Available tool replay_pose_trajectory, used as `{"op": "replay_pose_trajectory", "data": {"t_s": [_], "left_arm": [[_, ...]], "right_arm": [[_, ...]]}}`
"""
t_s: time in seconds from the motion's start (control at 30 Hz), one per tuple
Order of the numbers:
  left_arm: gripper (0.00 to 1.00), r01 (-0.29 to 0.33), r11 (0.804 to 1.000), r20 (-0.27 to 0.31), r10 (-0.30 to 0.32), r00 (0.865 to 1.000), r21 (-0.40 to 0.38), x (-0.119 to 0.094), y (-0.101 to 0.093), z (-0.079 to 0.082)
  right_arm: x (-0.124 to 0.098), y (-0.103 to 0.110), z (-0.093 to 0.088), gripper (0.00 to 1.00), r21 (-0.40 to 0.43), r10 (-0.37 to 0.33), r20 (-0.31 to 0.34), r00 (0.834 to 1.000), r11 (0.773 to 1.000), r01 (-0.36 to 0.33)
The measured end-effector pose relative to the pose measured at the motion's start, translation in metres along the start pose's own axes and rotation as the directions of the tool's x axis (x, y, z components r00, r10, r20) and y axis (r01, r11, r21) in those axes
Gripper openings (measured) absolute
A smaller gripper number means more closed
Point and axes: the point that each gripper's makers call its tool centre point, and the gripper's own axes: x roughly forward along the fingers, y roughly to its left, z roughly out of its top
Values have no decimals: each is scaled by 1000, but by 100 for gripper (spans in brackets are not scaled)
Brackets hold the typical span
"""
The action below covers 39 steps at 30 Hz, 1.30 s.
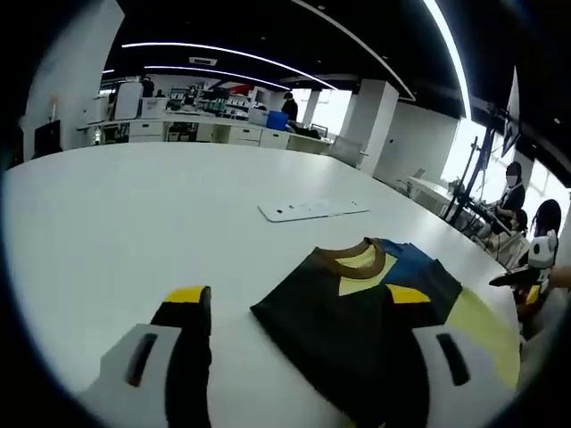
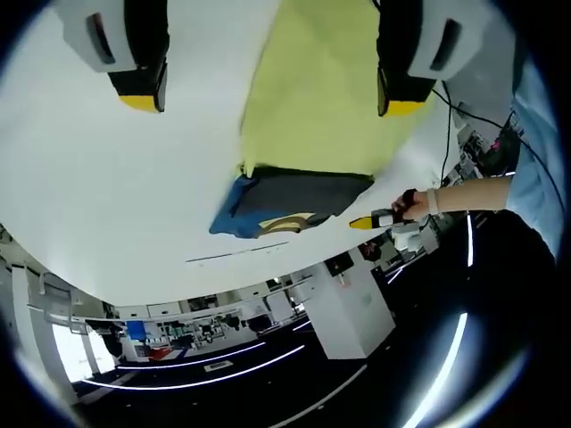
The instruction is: Fold the garment on the visible template until the final outline fits inside the template.
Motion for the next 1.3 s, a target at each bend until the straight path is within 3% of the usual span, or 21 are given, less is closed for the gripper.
{"op": "replay_pose_trajectory", "data": {"t_s": [0.13, 0.33, 0.5, 0.6, 0.87, 1.03, 1.3], "left_arm": [[99, 43, 999, -13, -43, 999, 3, -12, -14, -5], [99, 86, 995, -30, -84, 996, 43, -39, -36, -10], [99, 118, 992, -7, -118, 993, 54, -71, -56, -9], [99, 110, 989, -11, -109, 994, 99, -92, -65, -14], [99, 81, 991, 33, -84, 996, 103, -146, -81, -16], [99, 58, 995, 58, -63, 996, 84, -167, -86, -21], [99, 53, 996, 22, -54, 998, 78, -192, -96, -43]], "right_arm": [[2, 1, 4, 100, -15, 4, -1, 1000, 1000, -4], [3, 7, 6, 99, -33, 19, -5, 1000, 999, -19], [2, 13, 8, 98, -44, 27, -6, 1000, 999, -27], [0, 18, 12, 98, -60, 34, 0, 999, 998, -34], [-7, 24, 25, 98, -68, 47, 41, 998, 997, -45], [-11, 29, 28, 98, -82, 52, 50, 997, 995, -48], [-21, 34, 33, 97, -91, 51, 82, 995, 995, -44]]}}
